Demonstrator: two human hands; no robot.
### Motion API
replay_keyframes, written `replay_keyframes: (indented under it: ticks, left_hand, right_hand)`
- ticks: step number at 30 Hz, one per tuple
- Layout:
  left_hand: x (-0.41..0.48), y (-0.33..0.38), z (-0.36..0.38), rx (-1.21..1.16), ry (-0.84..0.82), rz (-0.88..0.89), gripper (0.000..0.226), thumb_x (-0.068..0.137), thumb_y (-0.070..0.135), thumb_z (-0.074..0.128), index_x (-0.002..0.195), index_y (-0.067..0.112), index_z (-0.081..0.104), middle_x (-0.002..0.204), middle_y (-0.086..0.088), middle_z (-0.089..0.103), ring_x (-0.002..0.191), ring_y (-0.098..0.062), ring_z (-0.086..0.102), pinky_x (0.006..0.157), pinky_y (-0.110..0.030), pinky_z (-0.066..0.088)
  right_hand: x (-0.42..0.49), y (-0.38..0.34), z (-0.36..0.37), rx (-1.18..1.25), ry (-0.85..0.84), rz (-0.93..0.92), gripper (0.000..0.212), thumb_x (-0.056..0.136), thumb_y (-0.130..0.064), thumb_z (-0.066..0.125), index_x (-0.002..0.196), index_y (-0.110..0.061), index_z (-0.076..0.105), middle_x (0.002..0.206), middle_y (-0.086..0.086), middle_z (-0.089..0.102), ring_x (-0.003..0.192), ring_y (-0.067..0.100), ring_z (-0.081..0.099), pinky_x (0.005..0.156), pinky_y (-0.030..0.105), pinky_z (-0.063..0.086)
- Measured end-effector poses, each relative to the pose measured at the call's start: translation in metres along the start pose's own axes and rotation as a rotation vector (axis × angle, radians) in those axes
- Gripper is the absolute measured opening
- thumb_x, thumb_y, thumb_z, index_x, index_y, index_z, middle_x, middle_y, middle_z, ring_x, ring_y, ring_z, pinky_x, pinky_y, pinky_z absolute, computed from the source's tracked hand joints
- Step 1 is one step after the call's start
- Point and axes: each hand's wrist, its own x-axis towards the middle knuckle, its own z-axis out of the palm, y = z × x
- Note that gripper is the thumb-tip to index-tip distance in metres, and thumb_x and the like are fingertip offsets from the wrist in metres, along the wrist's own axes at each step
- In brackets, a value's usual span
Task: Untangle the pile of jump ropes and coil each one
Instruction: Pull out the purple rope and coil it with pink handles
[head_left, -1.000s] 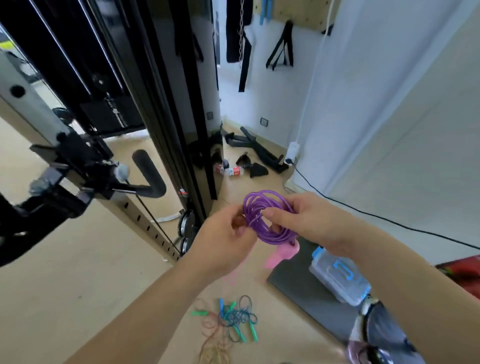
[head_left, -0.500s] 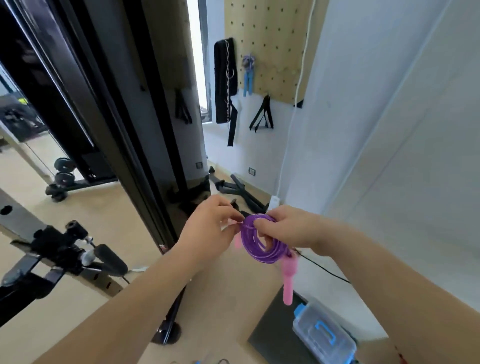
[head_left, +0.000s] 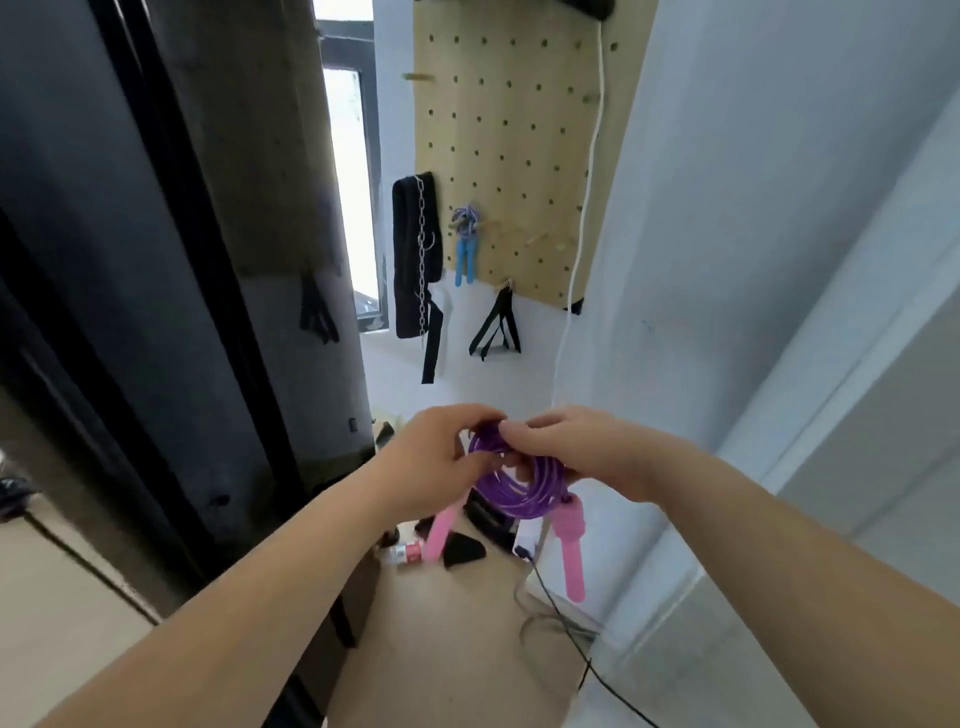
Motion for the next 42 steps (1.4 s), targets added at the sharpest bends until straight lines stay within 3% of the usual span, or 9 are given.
replay_keyframes:
  ticks: [5, 14, 19, 22, 25, 29, 34, 39, 42]
  left_hand:
    - [0.141, -0.051, -0.051, -0.029, 0.051, -0.037, 0.034, 0.091, 0.026, 0.072, 0.123, 0.033, 0.065, 0.105, 0.018, 0.069, 0.07, -0.001, 0.062, 0.069, -0.02, 0.049]
    - [0.328, -0.1, -0.109, -0.121, 0.16, -0.018, 0.036, 0.089, 0.017, 0.075, 0.123, 0.026, 0.065, 0.105, 0.013, 0.068, 0.061, 0.006, 0.058, 0.06, -0.008, 0.046]
    - [0.424, -0.122, -0.126, -0.084, 0.175, -0.028, 0.035, 0.093, 0.012, 0.068, 0.126, 0.024, 0.063, 0.11, 0.009, 0.068, 0.086, -0.021, 0.07, 0.072, -0.021, 0.06]
    - [0.484, -0.139, -0.137, 0.032, 0.175, -0.04, 0.038, 0.092, 0.016, 0.068, 0.128, 0.028, 0.064, 0.112, 0.013, 0.068, 0.098, -0.011, 0.064, 0.094, -0.035, 0.057]
    - [0.533, -0.153, -0.147, 0.042, 0.208, -0.074, 0.041, 0.091, 0.017, 0.069, 0.131, 0.029, 0.065, 0.115, 0.011, 0.069, 0.103, -0.012, 0.063, 0.099, -0.041, 0.055]
    - [0.587, -0.177, -0.156, 0.074, 0.227, -0.108, 0.042, 0.09, 0.02, 0.072, 0.129, 0.033, 0.065, 0.114, 0.006, 0.063, 0.104, -0.015, 0.063, 0.097, -0.042, 0.056]
    - [0.65, -0.208, -0.165, 0.1, 0.267, -0.142, 0.044, 0.093, 0.023, 0.069, 0.135, 0.034, 0.063, 0.114, 0.007, 0.062, 0.104, -0.015, 0.063, 0.095, -0.036, 0.056]
    - [0.713, -0.236, -0.164, 0.159, 0.239, -0.173, 0.044, 0.094, 0.022, 0.066, 0.136, 0.034, 0.062, 0.117, 0.005, 0.063, 0.105, -0.017, 0.064, 0.094, -0.039, 0.057]
    - [0.739, -0.249, -0.161, 0.205, 0.213, -0.193, 0.043, 0.092, 0.017, 0.062, 0.132, 0.034, 0.064, 0.116, 0.004, 0.067, 0.104, -0.021, 0.066, 0.09, -0.041, 0.059]
  right_hand:
    - [0.117, -0.026, -0.075, 0.099, 0.147, -0.1, 0.029, 0.084, -0.038, 0.083, 0.105, -0.02, 0.075, 0.089, 0.001, 0.078, 0.083, 0.016, 0.074, 0.08, 0.031, 0.062]
    - [0.281, -0.064, -0.161, 0.105, 0.399, -0.196, 0.011, 0.089, -0.02, 0.078, 0.1, -0.018, 0.075, 0.085, 0.001, 0.076, 0.077, 0.014, 0.071, 0.079, 0.034, 0.062]
    - [0.37, -0.073, -0.211, 0.103, 0.48, -0.244, 0.008, 0.092, -0.017, 0.074, 0.1, -0.016, 0.074, 0.086, 0.006, 0.075, 0.077, 0.019, 0.072, 0.068, 0.029, 0.06]
    - [0.422, -0.079, -0.245, 0.042, 0.474, -0.272, 0.009, 0.091, -0.02, 0.074, 0.099, -0.017, 0.074, 0.088, 0.007, 0.074, 0.08, 0.022, 0.072, 0.067, 0.029, 0.059]
    - [0.47, -0.086, -0.275, -0.021, 0.46, -0.3, 0.01, 0.091, -0.023, 0.074, 0.1, -0.018, 0.073, 0.088, 0.002, 0.072, 0.079, 0.017, 0.068, 0.064, 0.027, 0.056]
    - [0.534, -0.088, -0.303, 0.027, 0.412, -0.286, 0.01, 0.091, -0.02, 0.075, 0.101, -0.016, 0.073, 0.086, 0.002, 0.07, 0.073, 0.014, 0.066, 0.054, 0.021, 0.052]
    - [0.607, -0.091, -0.327, 0.046, 0.397, -0.26, 0.003, 0.092, -0.021, 0.073, 0.095, -0.021, 0.071, 0.088, 0.007, 0.071, 0.08, 0.024, 0.071, 0.069, 0.04, 0.064]
    - [0.669, -0.089, -0.35, 0.022, 0.408, -0.16, 0.008, 0.093, -0.02, 0.073, 0.1, -0.017, 0.071, 0.089, 0.005, 0.071, 0.071, 0.015, 0.064, 0.05, 0.021, 0.048]
    - [0.696, -0.086, -0.354, 0.017, 0.43, -0.099, 0.005, 0.093, -0.016, 0.072, 0.097, -0.017, 0.07, 0.084, 0.001, 0.07, 0.071, 0.017, 0.065, 0.051, 0.025, 0.048]
